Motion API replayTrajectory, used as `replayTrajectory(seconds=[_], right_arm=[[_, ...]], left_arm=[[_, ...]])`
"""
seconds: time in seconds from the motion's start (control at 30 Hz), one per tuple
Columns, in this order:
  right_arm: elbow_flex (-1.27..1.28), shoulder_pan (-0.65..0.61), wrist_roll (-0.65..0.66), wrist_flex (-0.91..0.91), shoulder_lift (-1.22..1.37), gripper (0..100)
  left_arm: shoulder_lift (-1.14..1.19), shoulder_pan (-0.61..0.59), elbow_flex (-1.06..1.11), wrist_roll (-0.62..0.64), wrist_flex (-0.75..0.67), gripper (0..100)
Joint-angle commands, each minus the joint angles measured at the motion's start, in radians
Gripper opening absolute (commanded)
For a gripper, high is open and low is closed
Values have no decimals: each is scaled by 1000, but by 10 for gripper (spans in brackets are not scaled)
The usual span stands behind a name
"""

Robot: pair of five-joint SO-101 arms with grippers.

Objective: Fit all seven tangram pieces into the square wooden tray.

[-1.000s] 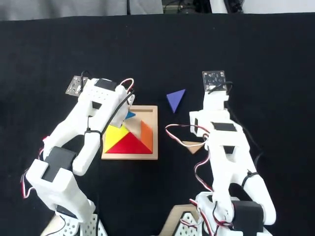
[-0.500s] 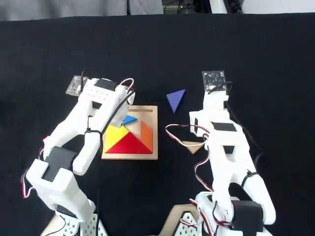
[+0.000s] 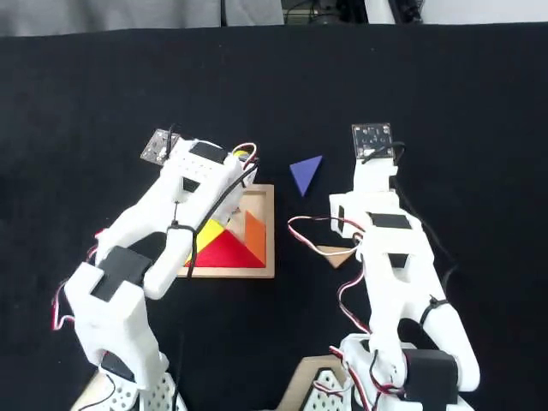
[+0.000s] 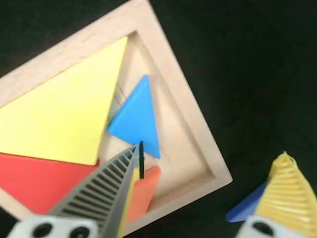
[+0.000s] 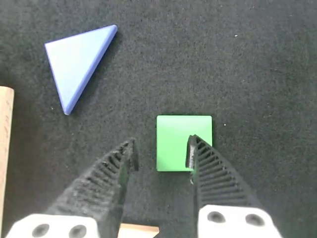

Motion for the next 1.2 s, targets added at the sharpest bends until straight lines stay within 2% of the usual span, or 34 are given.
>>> replayTrajectory(seconds=[0.0,0.13,0.43,0.7,0.8,1.0,1.17], right_arm=[[-2,-12,0,-11,-42,166],[-2,-14,0,-11,-42,166],[-2,-14,0,-11,-42,166],[-2,-14,0,-11,-42,166],[-2,-14,0,-11,-42,166],[-2,-14,0,-11,-42,166],[-2,-14,0,-11,-42,166]], left_arm=[[8,10,-76,-12,18,395],[20,-2,-134,-11,83,395],[57,-104,-147,-14,81,395],[-32,-136,-136,-14,91,395],[-57,-120,-133,-14,107,395],[-77,27,-125,-14,189,400],[18,39,-140,-15,184,401]])
